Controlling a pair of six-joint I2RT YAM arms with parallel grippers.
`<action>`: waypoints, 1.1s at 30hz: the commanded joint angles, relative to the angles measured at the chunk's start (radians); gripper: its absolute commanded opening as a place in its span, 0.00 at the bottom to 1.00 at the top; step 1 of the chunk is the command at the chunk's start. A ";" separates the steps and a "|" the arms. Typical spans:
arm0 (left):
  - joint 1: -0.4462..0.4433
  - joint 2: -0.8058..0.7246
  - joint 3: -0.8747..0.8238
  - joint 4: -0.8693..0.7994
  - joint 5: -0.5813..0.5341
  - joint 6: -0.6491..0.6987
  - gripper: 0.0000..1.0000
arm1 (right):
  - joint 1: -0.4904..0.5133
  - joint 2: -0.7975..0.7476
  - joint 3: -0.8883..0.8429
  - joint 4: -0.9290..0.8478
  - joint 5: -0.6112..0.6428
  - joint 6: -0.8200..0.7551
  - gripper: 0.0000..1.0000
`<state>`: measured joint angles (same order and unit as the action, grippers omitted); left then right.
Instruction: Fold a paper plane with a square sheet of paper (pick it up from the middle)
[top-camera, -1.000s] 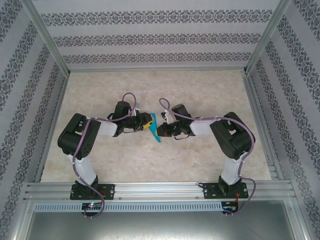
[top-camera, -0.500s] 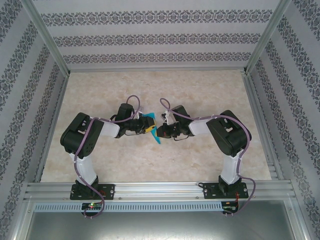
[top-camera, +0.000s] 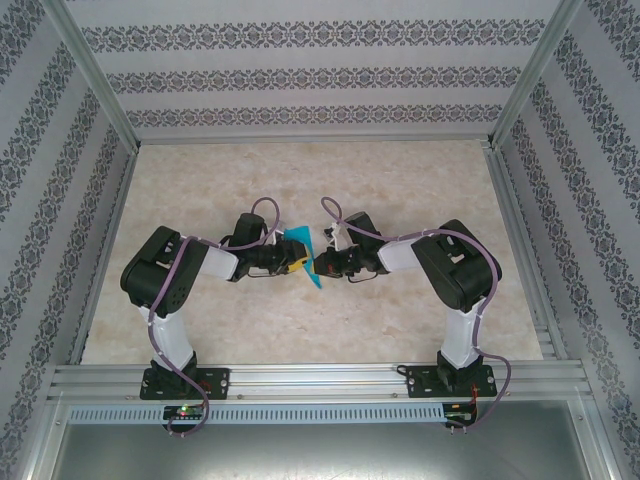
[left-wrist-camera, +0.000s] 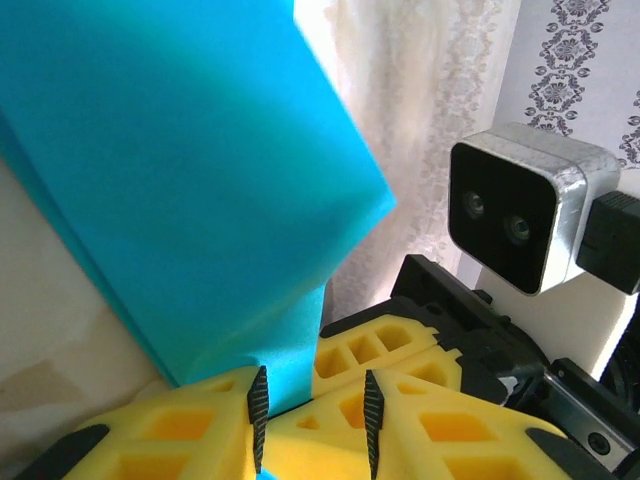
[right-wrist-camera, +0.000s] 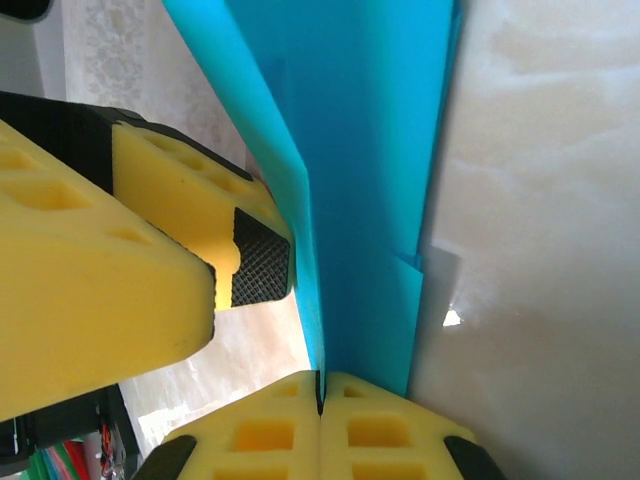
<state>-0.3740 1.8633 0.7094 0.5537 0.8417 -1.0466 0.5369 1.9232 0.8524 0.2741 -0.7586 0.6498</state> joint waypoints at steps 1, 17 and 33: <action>-0.017 -0.028 -0.013 0.032 0.014 0.044 0.35 | -0.018 0.019 -0.026 0.020 -0.001 0.018 0.00; -0.032 0.067 0.069 -0.064 -0.001 0.046 0.31 | -0.020 0.019 -0.023 -0.017 -0.001 0.003 0.04; -0.033 0.072 0.087 -0.201 -0.045 0.071 0.29 | -0.008 -0.115 -0.014 -0.215 0.024 -0.078 0.21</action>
<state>-0.3927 1.9060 0.7925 0.4355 0.8410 -1.0019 0.5262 1.8290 0.8440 0.1280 -0.7494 0.6132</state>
